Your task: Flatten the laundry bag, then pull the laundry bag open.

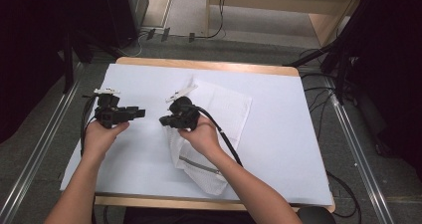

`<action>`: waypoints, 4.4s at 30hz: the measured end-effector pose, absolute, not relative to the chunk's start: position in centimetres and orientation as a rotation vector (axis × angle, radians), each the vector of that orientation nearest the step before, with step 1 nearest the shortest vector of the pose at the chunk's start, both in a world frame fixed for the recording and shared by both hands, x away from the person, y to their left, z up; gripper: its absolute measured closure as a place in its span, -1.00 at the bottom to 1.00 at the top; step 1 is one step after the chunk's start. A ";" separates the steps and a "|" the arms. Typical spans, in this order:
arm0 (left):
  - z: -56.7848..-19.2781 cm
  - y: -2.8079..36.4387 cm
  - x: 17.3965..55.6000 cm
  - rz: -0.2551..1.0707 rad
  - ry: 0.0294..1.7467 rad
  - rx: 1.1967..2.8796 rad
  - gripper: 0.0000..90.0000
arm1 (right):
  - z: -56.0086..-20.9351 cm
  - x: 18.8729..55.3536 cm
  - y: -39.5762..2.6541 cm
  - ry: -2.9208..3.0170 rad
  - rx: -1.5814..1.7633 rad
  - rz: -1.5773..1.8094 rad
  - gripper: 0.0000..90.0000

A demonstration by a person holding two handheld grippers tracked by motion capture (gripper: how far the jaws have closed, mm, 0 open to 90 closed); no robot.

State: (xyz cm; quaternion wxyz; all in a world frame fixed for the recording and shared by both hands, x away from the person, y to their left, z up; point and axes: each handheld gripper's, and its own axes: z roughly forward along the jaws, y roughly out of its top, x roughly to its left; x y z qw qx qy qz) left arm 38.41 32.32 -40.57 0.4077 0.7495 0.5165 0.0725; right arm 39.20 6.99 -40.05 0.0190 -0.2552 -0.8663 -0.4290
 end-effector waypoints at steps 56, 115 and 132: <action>-45.3 25.4 44.3 0.094 1.253 2.120 0.77 | -47.3 39.6 -15.5 -2.688 -1.671 -1.226 0.38; -42.4 29.0 40.3 0.090 1.304 2.002 0.29 | -44.2 42.1 -12.8 -2.640 -1.524 -1.363 0.62; -40.5 24.2 38.4 0.073 1.127 2.045 0.14 | -44.3 34.6 -13.6 -2.668 -1.274 -1.390 0.72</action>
